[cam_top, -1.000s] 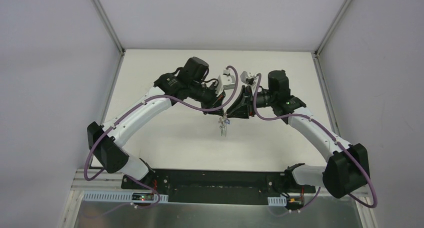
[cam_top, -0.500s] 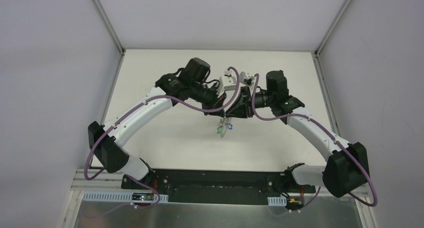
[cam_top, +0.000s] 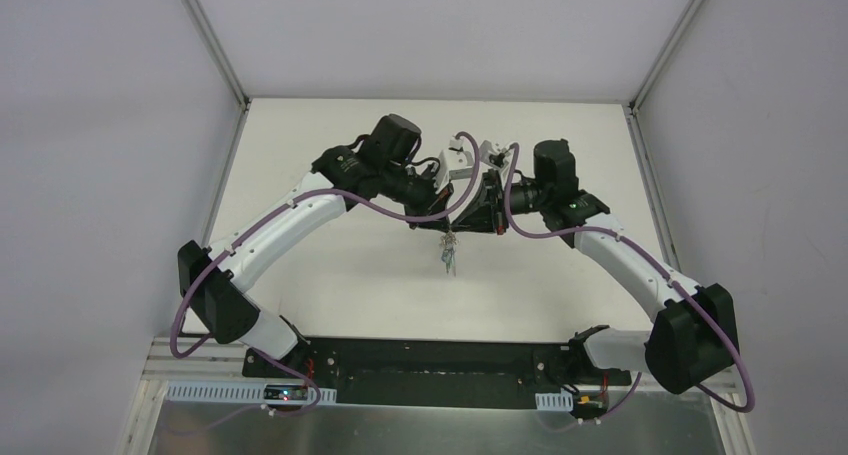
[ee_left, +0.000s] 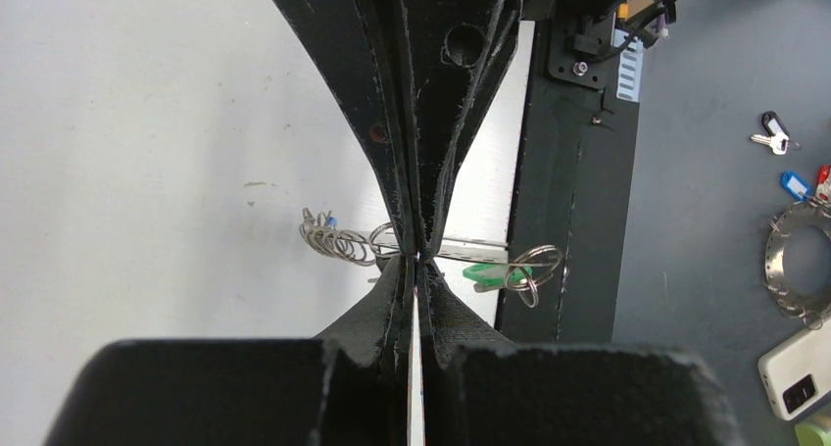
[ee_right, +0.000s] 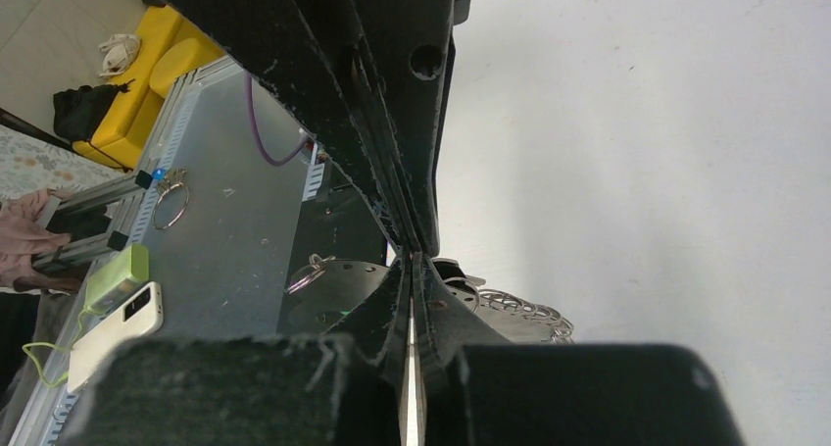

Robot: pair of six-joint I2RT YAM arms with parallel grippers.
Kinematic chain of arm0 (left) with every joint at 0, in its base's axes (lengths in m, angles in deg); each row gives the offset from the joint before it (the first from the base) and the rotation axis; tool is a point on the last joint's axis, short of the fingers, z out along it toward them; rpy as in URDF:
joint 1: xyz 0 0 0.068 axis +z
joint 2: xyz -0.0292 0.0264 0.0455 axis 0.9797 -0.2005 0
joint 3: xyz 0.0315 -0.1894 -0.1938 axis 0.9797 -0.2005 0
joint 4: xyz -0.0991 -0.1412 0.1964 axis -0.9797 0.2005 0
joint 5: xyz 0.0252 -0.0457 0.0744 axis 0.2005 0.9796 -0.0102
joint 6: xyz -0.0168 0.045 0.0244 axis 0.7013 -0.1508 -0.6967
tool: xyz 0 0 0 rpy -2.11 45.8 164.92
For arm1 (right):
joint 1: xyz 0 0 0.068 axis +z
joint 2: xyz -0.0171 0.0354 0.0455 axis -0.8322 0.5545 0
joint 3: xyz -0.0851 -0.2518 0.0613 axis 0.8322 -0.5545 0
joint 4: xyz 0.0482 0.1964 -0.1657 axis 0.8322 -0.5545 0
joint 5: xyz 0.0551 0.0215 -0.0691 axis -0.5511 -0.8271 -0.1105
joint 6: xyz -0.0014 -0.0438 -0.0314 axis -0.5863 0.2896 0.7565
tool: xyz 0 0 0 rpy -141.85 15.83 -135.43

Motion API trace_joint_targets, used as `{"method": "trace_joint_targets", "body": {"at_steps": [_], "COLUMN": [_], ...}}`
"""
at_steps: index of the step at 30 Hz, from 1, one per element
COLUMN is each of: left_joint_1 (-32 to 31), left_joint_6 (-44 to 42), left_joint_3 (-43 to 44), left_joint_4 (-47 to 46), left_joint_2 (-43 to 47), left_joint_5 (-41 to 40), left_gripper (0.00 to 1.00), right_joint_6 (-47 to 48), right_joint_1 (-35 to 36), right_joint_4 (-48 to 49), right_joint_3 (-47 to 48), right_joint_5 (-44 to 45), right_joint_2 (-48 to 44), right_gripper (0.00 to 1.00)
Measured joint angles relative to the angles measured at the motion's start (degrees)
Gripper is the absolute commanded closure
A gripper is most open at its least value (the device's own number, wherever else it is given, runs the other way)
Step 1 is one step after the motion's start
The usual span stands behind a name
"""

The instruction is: Put the keys on the keyring

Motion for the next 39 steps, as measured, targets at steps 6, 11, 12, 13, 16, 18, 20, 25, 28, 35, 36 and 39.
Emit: {"method": "trace_joint_targets", "body": {"at_steps": [6, 11, 12, 13, 16, 18, 20, 25, 28, 35, 36, 39], "left_joint_1": [1.5, 2.6, 2.6, 2.6, 2.7, 3.0, 3.4, 4.0, 4.2, 4.6, 4.7, 4.9], "left_joint_6": [2.7, 6.3, 7.0, 7.5, 9.1, 10.3, 10.9, 12.4, 13.0, 13.2, 13.1, 13.1], "left_joint_3": [-0.8, -5.1, -5.7, -6.4, -7.6, -8.0, -8.3, -8.3, -8.3, -8.3, -8.3, -8.3], "left_joint_4": [-4.5, -11.1, -12.2, -13.4, -15.8, -17.3, -18.3, -19.5, -19.6, -19.8, -20.0, -20.0], "left_joint_2": [0.3, 2.1, 2.3, 2.4, 2.7, 2.7, 2.7, 2.7, 2.7, 2.7, 2.7, 2.9], "left_joint_5": [1.2, 3.3, 3.6, 4.0, 4.9, 5.6, 6.1, 7.4, 7.7, 8.6, 8.6, 8.6], "left_gripper": [0.84, 0.74, 0.73, 0.73, 0.78, 0.85, 0.91, 0.91, 0.93, 0.82, 0.81, 0.80], "right_joint_6": [-7.8, -18.3, -20.1, -21.7, -25.7, -27.7, -28.9, -30.2, -30.6, -30.9, -30.9, -31.0], "right_joint_1": [-2.4, -4.0, -4.2, -4.3, -4.7, -4.9, -5.1, -5.4, -5.5, -5.6, -5.6, -5.6], "right_joint_4": [7.4, 19.4, 21.4, 23.1, 28.0, 30.2, 31.5, 34.0, 34.9, 35.3, 35.3, 35.3], "right_joint_3": [-1.2, -3.9, -4.3, -4.7, -5.7, -6.2, -6.3, -6.5, -6.8, -6.9, -7.0, -7.2], "right_joint_5": [-0.5, -0.7, -0.9, -1.0, -1.2, -1.2, -1.2, -1.2, -1.2, -1.4, -1.6, -2.0], "right_joint_2": [0.0, 0.0, 0.0, 0.0, 0.0, 0.0, 0.1, 0.1, 0.1, 0.2, 0.2, 0.3], "right_gripper": [1.00, 1.00, 1.00, 1.00, 1.00, 1.00, 1.00, 1.00, 1.00, 1.00, 1.00, 1.00]}}
